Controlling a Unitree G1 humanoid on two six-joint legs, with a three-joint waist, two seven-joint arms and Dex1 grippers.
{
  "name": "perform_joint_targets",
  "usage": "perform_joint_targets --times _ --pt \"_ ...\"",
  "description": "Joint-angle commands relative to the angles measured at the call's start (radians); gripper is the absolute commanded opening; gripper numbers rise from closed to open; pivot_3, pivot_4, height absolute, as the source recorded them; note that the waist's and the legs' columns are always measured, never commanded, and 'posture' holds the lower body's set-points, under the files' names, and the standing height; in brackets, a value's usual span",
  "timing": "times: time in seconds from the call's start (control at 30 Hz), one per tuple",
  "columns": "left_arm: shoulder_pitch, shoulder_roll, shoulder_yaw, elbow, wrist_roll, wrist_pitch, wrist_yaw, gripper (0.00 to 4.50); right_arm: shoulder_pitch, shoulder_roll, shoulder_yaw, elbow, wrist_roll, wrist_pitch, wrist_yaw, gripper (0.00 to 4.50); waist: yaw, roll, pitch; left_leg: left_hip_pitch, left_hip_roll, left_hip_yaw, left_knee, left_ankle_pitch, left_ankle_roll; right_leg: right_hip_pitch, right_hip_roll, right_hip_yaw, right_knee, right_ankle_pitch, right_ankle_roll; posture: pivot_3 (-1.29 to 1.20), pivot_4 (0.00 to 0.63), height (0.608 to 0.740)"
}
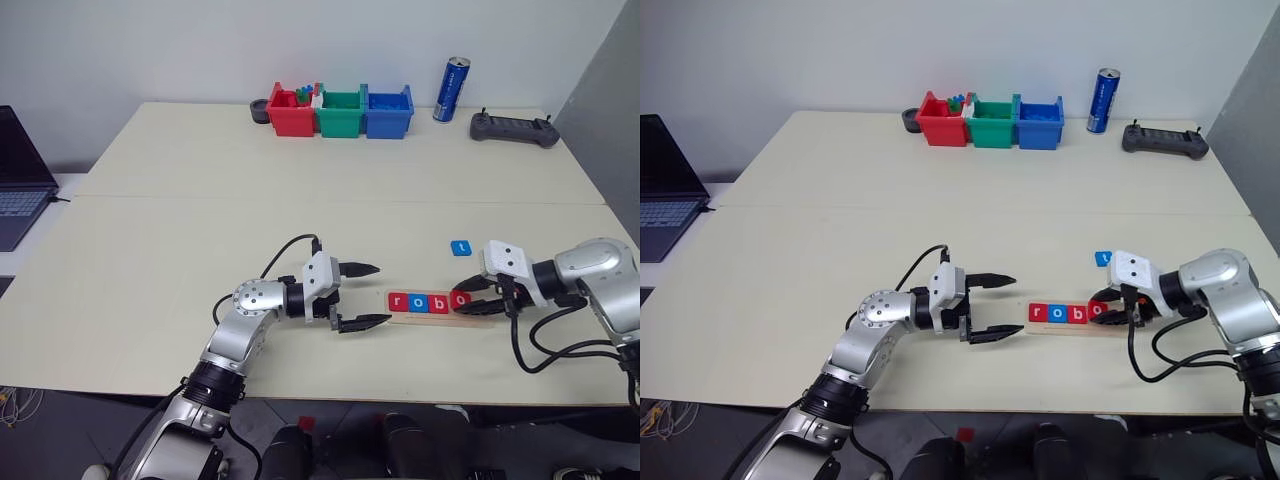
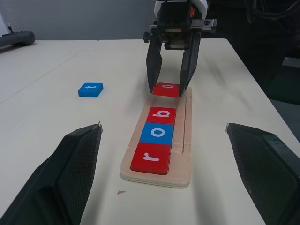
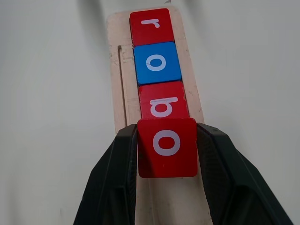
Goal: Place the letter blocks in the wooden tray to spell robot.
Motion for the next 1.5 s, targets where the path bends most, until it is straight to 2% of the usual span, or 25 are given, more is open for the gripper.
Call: perform_joint_targets --times 0.03,0.57,0.87,1.07,1.5 --pt "-0.015 0.003 0.010 -0.032 -0.008 0.002 0.004 4.50 -0.016 -0.003 -0.004 0.007 -0.007 -0.024 0.002 1.45 0.000 0.000 0.000 0.000 0.000 0.000 0.000 0.000 0.000 0.000 0.000 0.000 0.000 0.000 0.000 0.00 0.150 0.740" --pt "-0.026 0.006 0.016 -0.023 -0.006 0.004 0.005 4.50 -0.034 0.007 0.017 0.024 -0.016 -0.027 0.022 1.45 0.000 0.000 0.000 0.000 0.000 0.000 0.000 0.000 0.000 0.000 0.000 0.000 0.000 0.000 0.000 0.00 0.150 0.740" --pt "-0.016 0.012 0.014 -0.029 -0.006 0.002 0.003 4.50 -0.045 0.010 0.010 0.025 -0.015 -0.015 0.015 4.39 -0.001 0.000 0.000 0.000 0.000 0.000 0.000 0.000 0.000 0.000 0.000 0.000 0.000 0.000 0.000 0.00 0.150 0.740" --pt "-0.019 0.007 0.008 -0.023 -0.004 -0.002 -0.001 4.50 -0.054 -0.012 -0.023 0.010 0.003 0.018 0.009 4.46 0.000 0.000 0.000 0.000 0.000 0.000 0.000 0.000 0.000 0.000 0.000 0.000 0.000 0.000 0.000 0.00 0.150 0.740" --pt "-0.026 0.004 0.005 -0.013 -0.001 -0.008 -0.011 4.50 -0.029 -0.012 -0.015 0.033 -0.040 -0.063 -0.037 4.46 -0.001 0.000 0.000 0.000 0.000 0.000 0.000 0.000 0.000 0.000 0.000 0.000 0.000 0.000 0.000 0.00 0.150 0.740"
